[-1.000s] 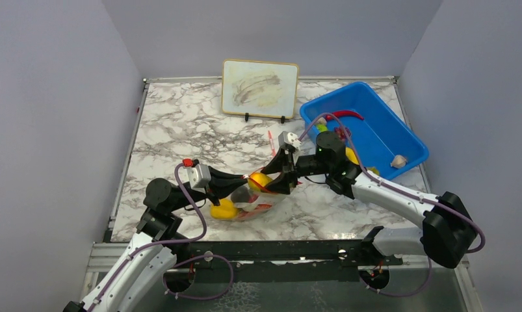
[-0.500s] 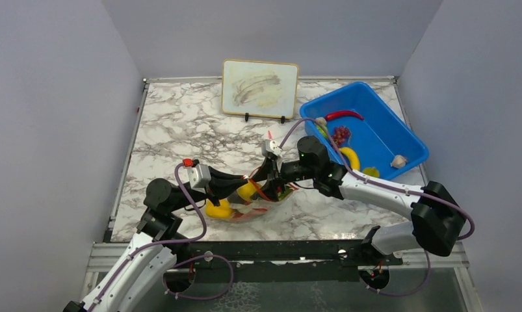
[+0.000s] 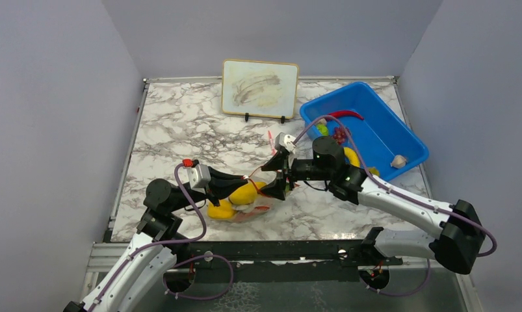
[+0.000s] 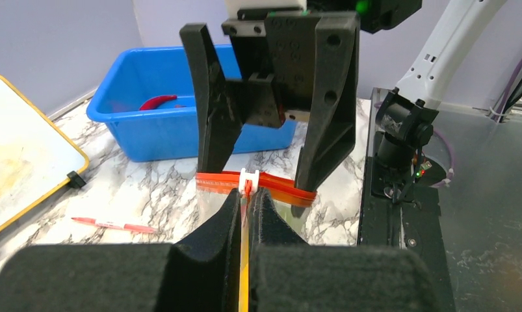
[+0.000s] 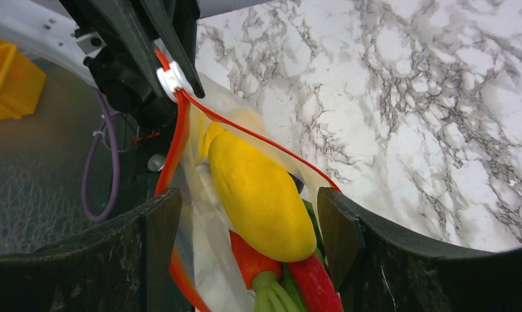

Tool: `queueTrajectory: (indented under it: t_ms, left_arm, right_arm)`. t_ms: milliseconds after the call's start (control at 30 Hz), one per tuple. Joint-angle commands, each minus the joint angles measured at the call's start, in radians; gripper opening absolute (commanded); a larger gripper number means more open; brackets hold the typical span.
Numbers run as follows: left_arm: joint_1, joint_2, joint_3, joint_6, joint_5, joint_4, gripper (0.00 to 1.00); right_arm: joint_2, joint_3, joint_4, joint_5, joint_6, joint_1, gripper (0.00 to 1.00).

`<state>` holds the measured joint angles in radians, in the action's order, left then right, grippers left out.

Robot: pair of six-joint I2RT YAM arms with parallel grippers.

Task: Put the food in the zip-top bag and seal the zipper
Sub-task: Place the fake fruit in the zipper food storage bag, then zip the zipper food storage bag at the center of the board.

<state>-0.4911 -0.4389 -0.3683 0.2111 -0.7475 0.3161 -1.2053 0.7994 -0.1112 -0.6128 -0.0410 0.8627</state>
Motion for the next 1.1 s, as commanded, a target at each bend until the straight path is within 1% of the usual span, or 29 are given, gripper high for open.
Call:
queueTrajectory:
  t_ms: [0, 67, 200, 267, 333, 367, 400, 467, 500, 567, 633, 700, 733, 833, 900, 967, 1067]
  left_arm:
    - [-0.001, 0.021, -0.003, -0.003, 0.012, 0.057, 0.00]
    - [-0.002, 0.027, -0.004, -0.011, 0.026, 0.045, 0.00]
    - [-0.003, 0.025, -0.008, -0.015, 0.035, 0.036, 0.00]
    - [-0.002, 0.023, -0.010, -0.015, 0.031, 0.035, 0.00]
    - [-0.002, 0.022, -0.010, -0.014, 0.029, 0.036, 0.00]
    - [-0.001, 0.022, -0.011, -0.013, 0.029, 0.035, 0.00]
    - [-0.002, 0.021, -0.009, -0.012, 0.028, 0.035, 0.00]
    - [-0.001, 0.021, -0.009, -0.009, 0.029, 0.035, 0.00]
    - [-0.002, 0.020, -0.012, -0.010, 0.026, 0.035, 0.00]
    - [-0.002, 0.020, -0.011, -0.011, 0.024, 0.035, 0.00]
    - [-0.002, 0.020, -0.011, -0.011, 0.022, 0.035, 0.00]
    - [-0.003, 0.023, -0.010, -0.009, 0.023, 0.035, 0.00]
    - [-0.002, 0.023, -0.009, -0.007, 0.022, 0.035, 0.00]
    - [-0.002, 0.017, -0.014, -0.009, 0.008, 0.035, 0.00]
    - [-0.003, 0.011, -0.016, -0.010, 0.006, 0.035, 0.00]
    - [-0.003, 0.008, -0.016, -0.012, 0.007, 0.037, 0.00]
    - [-0.003, 0.004, -0.016, -0.012, 0.009, 0.038, 0.00]
  right_arm:
    - [0.102, -0.014, 0.013, 0.099, -0.063, 0.005, 0.77]
    - [0.157, -0.029, 0.004, 0.137, -0.083, 0.005, 0.77]
    - [0.267, -0.060, -0.023, 0.281, -0.134, 0.005, 0.77]
    - [0.300, -0.058, -0.023, 0.275, -0.139, 0.004, 0.78]
    - [0.299, -0.040, -0.003, 0.211, -0.113, 0.005, 0.76]
    - [0.288, -0.026, 0.013, 0.174, -0.094, 0.005, 0.72]
    - [0.271, -0.008, 0.031, 0.145, -0.073, 0.005, 0.66]
    - [0.234, 0.028, 0.067, 0.108, -0.032, 0.004, 0.44]
    - [0.217, 0.043, 0.077, 0.095, -0.014, 0.005, 0.38]
    - [0.191, 0.057, 0.064, 0.052, 0.032, 0.006, 0.35]
    - [0.178, 0.053, 0.024, 0.001, 0.082, 0.005, 0.35]
    - [0.171, 0.043, -0.025, -0.014, 0.115, 0.005, 0.36]
    - [0.163, 0.045, -0.037, -0.022, 0.137, 0.006, 0.39]
    - [0.113, 0.079, -0.022, -0.059, 0.199, 0.005, 0.53]
    - [0.071, 0.112, 0.005, -0.086, 0.225, 0.005, 0.58]
    - [0.033, 0.134, 0.014, -0.113, 0.230, 0.006, 0.61]
    - [-0.003, 0.153, 0.020, -0.122, 0.230, 0.011, 0.62]
